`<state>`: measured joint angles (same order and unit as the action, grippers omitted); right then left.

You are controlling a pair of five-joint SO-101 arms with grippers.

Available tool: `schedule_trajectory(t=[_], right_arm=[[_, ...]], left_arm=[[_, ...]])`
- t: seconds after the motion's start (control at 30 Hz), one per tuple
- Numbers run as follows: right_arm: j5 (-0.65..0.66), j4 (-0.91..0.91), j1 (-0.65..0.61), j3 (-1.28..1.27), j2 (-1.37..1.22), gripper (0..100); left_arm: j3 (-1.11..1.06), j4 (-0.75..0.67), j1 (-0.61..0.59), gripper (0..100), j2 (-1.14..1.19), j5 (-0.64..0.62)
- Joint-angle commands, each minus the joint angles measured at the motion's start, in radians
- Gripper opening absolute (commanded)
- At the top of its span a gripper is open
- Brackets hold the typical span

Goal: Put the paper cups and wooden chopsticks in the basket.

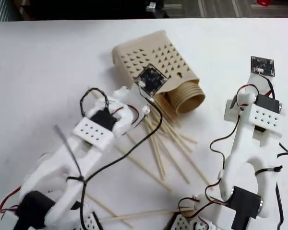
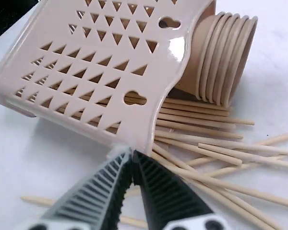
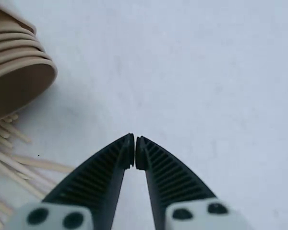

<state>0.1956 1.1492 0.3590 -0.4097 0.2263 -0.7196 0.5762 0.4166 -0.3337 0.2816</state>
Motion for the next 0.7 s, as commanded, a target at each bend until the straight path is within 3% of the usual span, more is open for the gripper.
schedule_trajectory(t=[0.0, 0.17, 0.33, 0.47, 0.67], right_arm=[[0.0, -0.015, 0.007, 0.005, 0.044, 2.5], [0.0, -0.015, 0.007, 0.005, 0.044, 2.5], [0.002, -0.015, 0.007, 0.005, 0.044, 2.5], [0.002, -0.015, 0.007, 0.005, 0.044, 2.5], [0.002, -0.015, 0.007, 0.005, 0.044, 2.5]], left_arm=[[0.032, 0.037, -0.012, 2, -0.068, -0.012], [-0.109, -0.086, -0.002, 3, -0.07, -0.012], [-0.256, -0.25, -0.008, 12, -0.073, -0.012], [-0.29, -0.281, -0.002, 14, -0.077, -0.02], [-0.238, -0.288, -0.01, 18, -0.05, -0.256]])
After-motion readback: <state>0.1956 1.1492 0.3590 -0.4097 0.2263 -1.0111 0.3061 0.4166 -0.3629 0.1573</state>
